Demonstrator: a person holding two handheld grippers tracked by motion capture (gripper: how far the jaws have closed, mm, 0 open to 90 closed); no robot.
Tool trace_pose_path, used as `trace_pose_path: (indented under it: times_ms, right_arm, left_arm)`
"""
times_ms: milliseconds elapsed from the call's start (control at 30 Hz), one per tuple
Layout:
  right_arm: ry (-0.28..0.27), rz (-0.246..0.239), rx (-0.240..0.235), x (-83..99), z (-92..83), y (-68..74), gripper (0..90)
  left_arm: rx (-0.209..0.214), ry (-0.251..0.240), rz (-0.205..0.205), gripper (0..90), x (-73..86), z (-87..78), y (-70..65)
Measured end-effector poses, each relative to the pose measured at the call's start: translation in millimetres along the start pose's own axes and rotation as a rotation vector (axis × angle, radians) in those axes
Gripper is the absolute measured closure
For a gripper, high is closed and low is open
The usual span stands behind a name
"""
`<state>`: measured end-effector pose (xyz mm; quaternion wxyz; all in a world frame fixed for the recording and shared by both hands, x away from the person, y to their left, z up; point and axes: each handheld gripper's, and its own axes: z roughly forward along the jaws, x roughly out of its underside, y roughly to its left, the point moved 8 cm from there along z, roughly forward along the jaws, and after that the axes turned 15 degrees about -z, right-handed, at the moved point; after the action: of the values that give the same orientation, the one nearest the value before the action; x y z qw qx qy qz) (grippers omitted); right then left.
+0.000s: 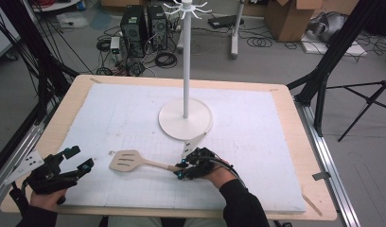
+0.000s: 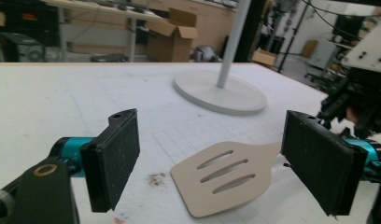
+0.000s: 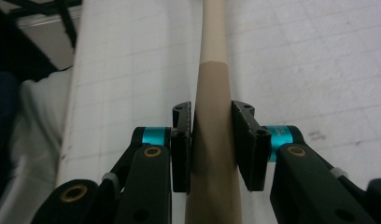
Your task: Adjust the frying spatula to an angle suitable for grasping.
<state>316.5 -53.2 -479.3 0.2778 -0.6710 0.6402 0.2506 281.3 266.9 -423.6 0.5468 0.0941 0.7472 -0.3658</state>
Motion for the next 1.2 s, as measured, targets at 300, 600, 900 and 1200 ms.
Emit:
trace_pose_path:
  times_ms: [300, 600, 900, 1200]
  right_arm:
    - [-0.037, -0.061, -0.109, 12.6, -5.5, 9.7, 70.0]
    - [-0.033, -0.114, -0.138, 16.0, 0.5, 7.3, 69.9]
    - [-0.085, 0.028, 0.073, 6.4, -23.8, -4.7, 39.1]
    - [-0.139, 0.217, 0.550, 45.8, -105.5, -1.4, 16.0]
  left_arm:
    - [0.066, 0.067, 0.034, 20.1, 9.1, 9.4, -13.7]
    - [0.078, 0.079, 0.034, 20.1, 11.0, 11.4, -15.2]
    - [0.095, 0.088, 0.036, 20.1, 13.0, 13.5, -20.5]
    - [0.110, 0.030, 0.045, 15.4, 2.6, 26.0, -29.6]
